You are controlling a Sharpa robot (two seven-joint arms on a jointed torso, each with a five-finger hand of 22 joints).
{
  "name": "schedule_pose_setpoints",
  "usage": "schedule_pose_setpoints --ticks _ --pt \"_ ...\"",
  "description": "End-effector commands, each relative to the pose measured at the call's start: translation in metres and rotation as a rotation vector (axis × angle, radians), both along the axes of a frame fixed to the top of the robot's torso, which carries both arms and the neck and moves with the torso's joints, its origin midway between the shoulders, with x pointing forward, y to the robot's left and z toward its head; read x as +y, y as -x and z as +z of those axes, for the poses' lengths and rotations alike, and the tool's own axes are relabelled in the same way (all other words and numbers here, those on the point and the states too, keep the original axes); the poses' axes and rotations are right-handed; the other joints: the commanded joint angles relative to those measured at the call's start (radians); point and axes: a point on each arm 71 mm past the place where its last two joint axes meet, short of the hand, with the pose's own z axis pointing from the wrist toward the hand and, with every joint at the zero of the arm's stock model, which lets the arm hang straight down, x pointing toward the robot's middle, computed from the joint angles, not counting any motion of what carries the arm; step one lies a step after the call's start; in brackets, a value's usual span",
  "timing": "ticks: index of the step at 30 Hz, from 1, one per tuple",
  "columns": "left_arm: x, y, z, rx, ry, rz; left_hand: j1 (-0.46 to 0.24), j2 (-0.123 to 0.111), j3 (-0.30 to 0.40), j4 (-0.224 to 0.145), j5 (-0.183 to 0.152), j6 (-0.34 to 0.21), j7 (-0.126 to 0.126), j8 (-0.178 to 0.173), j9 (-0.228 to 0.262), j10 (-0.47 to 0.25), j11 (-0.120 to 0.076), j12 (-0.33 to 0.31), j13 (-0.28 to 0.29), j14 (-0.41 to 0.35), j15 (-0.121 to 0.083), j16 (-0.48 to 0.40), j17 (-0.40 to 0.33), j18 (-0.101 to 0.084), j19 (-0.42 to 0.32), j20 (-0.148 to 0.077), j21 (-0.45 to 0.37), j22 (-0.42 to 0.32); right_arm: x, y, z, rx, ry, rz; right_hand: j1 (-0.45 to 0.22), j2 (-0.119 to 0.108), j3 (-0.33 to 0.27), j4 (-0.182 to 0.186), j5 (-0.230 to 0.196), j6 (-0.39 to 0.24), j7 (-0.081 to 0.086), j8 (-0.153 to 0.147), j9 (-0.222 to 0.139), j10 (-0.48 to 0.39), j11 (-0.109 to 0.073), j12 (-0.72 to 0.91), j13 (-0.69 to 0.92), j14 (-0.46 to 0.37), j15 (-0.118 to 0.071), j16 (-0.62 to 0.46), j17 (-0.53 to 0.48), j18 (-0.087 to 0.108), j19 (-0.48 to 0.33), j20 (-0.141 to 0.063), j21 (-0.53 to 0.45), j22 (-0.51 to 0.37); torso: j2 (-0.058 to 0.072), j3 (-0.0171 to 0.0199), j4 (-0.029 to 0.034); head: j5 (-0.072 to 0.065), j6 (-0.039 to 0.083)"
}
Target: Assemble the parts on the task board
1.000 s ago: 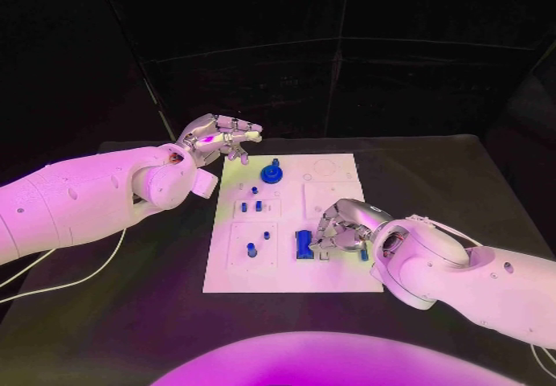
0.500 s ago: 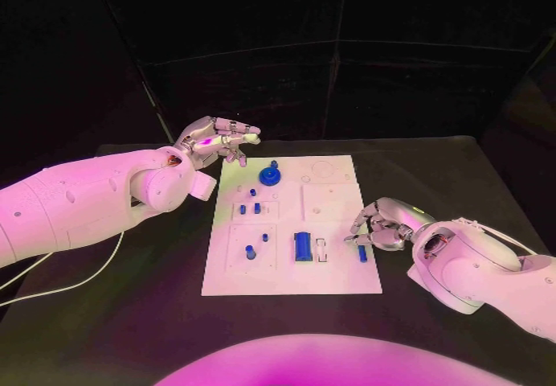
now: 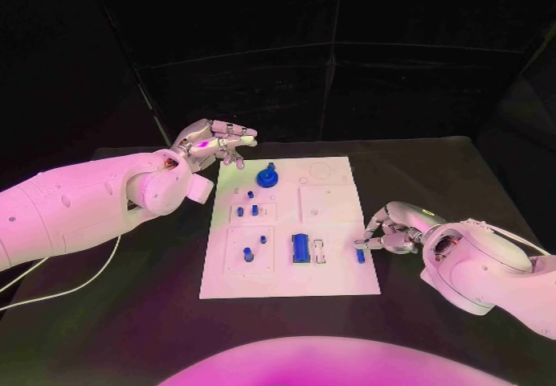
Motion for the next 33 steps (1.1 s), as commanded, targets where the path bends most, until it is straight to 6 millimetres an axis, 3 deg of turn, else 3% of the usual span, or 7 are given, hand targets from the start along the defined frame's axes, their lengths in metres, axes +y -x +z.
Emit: schedule_pose_setpoints --ticks 1,6,14,33 --pt "-0.001 0.0 0.002 -0.008 0.01 -0.006 -0.003 0.011 -0.006 -0.001 -0.002 -0.005 0.0 0.007 -0.001 -0.007 -0.001 0.003 0.001 -0.009 -0.001 -0.005 -0.001 0.006 -0.006 0.0 -0.001 -0.001 -0.001 -0.001 -0.002 0.005 0.068 0.01 -0.008 -0.001 -0.007 0.002 0.005 0.009 0.002 -0.006 0.001 -0.001 -0.005 -0.004 -0.011 0.081 0.002 -0.006 0.142 -0.003 -0.001 0.001 -0.006 -0.001 0.001 -0.0003 0.0017 -0.002 0.001" --pt "-0.001 0.0 0.002 -0.008 0.01 -0.006 -0.003 0.011 -0.006 -0.001 -0.002 -0.005 0.0 0.007 -0.001 -0.007 -0.001 0.003 0.001 -0.009 -0.001 -0.005 -0.001 0.006 -0.006 0.0 -0.001 -0.001 0.0 -0.002 -0.004 0.015 0.086 0.02 -0.013 -0.001 -0.014 0.008 0.002 0.018 -0.001 -0.009 0.004 -0.002 -0.007 -0.006 -0.012 0.081 0.0 -0.007 0.14 -0.003 -0.002 -0.001 -0.006 -0.002 0.001 0.0011 0.0011 -0.001 0.0" --pt "-0.001 0.0 0.002 -0.008 0.01 -0.007 -0.003 0.011 -0.006 -0.001 -0.002 -0.005 0.0 0.007 -0.001 -0.007 -0.001 0.003 0.001 -0.009 -0.001 -0.005 -0.001 0.006 -0.006 0.0 -0.001 -0.001 0.008 -0.001 -0.006 0.029 0.091 0.044 0.0 0.0 -0.019 0.007 0.002 0.039 -0.008 -0.007 0.015 0.0 -0.013 -0.005 -0.01 0.081 -0.004 -0.007 0.141 -0.003 -0.001 -0.004 -0.006 -0.001 0.001 -0.0001 0.0013 -0.002 -0.002" --pt "-0.001 0.0 0.001 -0.005 0.009 -0.008 -0.003 0.011 -0.006 -0.001 -0.002 -0.005 0.0 0.007 -0.001 -0.007 -0.001 0.003 0.001 -0.009 -0.001 -0.005 -0.001 0.006 -0.006 0.0 -0.001 -0.001 0.021 -0.002 -0.015 0.065 0.18 0.129 0.103 0.011 -0.004 -0.058 0.004 0.057 -0.017 -0.017 0.045 0.0 -0.023 -0.011 -0.009 0.08 -0.013 -0.009 0.138 -0.003 -0.004 -0.014 -0.012 -0.006 0.002 -0.0001 0.0019 -0.002 -0.004"
